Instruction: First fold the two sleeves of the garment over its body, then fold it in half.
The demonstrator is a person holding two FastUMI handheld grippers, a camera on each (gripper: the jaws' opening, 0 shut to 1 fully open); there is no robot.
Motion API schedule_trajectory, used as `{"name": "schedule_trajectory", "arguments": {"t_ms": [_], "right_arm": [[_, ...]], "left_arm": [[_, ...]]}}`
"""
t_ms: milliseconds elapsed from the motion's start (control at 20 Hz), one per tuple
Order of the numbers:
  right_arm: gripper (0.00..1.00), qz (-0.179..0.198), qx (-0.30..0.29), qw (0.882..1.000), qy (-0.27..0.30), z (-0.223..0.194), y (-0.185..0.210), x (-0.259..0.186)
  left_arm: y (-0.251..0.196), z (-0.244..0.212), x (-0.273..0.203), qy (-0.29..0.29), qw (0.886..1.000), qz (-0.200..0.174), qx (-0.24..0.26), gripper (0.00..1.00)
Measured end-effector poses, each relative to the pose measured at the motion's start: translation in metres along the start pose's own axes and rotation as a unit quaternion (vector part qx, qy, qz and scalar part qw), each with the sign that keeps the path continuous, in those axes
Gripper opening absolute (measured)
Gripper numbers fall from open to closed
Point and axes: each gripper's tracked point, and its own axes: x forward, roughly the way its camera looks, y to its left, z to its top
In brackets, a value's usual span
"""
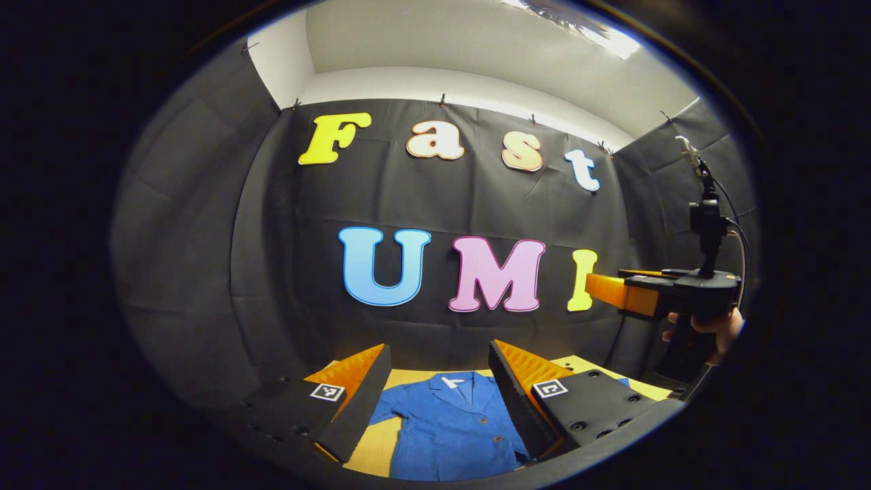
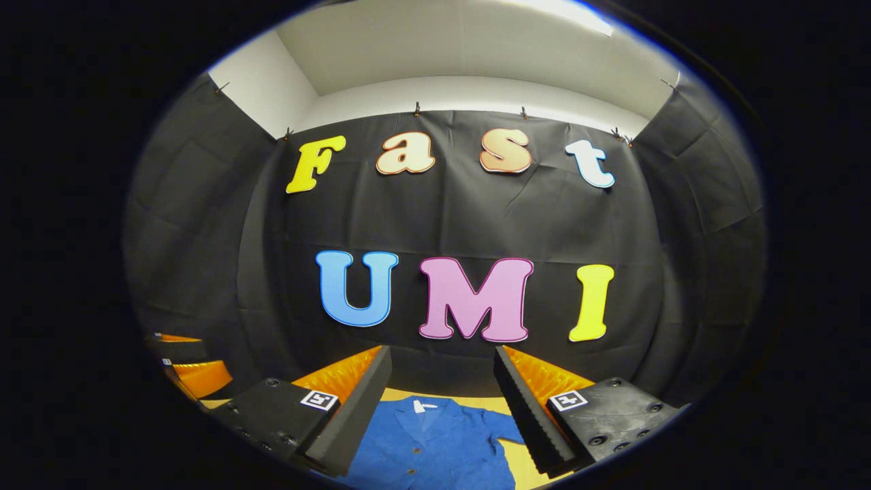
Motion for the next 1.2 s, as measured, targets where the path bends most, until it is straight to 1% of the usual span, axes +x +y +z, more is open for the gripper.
{"name": "schedule_trajectory", "arguments": {"t_ms": [200, 300, 400, 500, 550, 600, 700, 800, 900, 950, 1000, 1050, 1100, 1150, 1200], "right_arm": [[0.96, 0.015, 0.011, 1.0, -0.006, 0.003, 0.003, 0.034], [0.96, 0.026, 0.015, 0.999, -0.012, 0.005, 0.008, 0.043], [0.96, 0.035, 0.014, 0.999, -0.017, -0.002, 0.009, 0.051], [0.96, 0.036, 0.038, 0.999, 0.012, -0.028, 0.005, 0.068], [0.96, 0.03, 0.045, 0.998, 0.028, -0.045, -0.002, 0.081], [0.96, 0.015, 0.046, 0.997, 0.053, -0.068, -0.017, 0.098], [0.96, 0.003, 0.055, 0.994, 0.098, -0.11, -0.037, 0.131], [0.96, -0.016, 0.072, 0.987, 0.145, -0.149, -0.064, 0.16], [0.96, -0.046, 0.101, 0.974, 0.196, -0.19, -0.099, 0.18], [0.97, -0.066, 0.124, 0.963, 0.231, -0.215, -0.117, 0.184], [0.97, -0.084, 0.145, 0.949, 0.267, -0.244, -0.139, 0.185], [0.98, -0.103, 0.157, 0.933, 0.308, -0.272, -0.16, 0.181], [0.97, -0.132, 0.164, 0.916, 0.342, -0.298, -0.187, 0.175], [0.98, -0.157, 0.166, 0.9, 0.371, -0.322, -0.214, 0.165], [0.98, -0.182, 0.171, 0.888, 0.386, -0.345, -0.239, 0.156]], "left_arm": [[-0.001, 0.006, 0.007, -0.006, 1.0, 0.013, 0.001, 0.82], [0.001, 0.009, 0.012, -0.011, 1.0, 0.024, 0.0, 0.82], [-0.005, 0.009, 0.021, -0.007, 1.0, 0.02, -0.003, 0.82], [-0.001, 0.011, 0.028, 0.0, 0.999, 0.03, -0.009, 0.82], [-0.002, 0.013, 0.03, -0.001, 0.999, 0.033, -0.01, 0.82], [-0.006, 0.015, 0.031, 0.0, 0.999, 0.033, -0.009, 0.82], [-0.012, 0.016, 0.033, -0.001, 0.999, 0.037, 0.001, 0.82], [-0.018, 0.012, 0.037, 0.004, 0.999, 0.043, 0.011, 0.82], [-0.026, 0.003, 0.045, 0.018, 0.999, 0.048, 0.011, 0.82], [-0.03, -0.001, 0.049, 0.024, 0.998, 0.05, 0.007, 0.82], [-0.036, -0.004, 0.053, 0.031, 0.998, 0.051, 0.001, 0.82], [-0.042, -0.007, 0.057, 0.036, 0.998, 0.052, -0.004, 0.82], [-0.048, -0.008, 0.063, 0.04, 0.998, 0.051, -0.008, 0.82], [-0.053, -0.012, 0.07, 0.046, 0.998, 0.05, -0.011, 0.82], [-0.058, -0.015, 0.076, 0.052, 0.997, 0.047, -0.014, 0.82]]}}
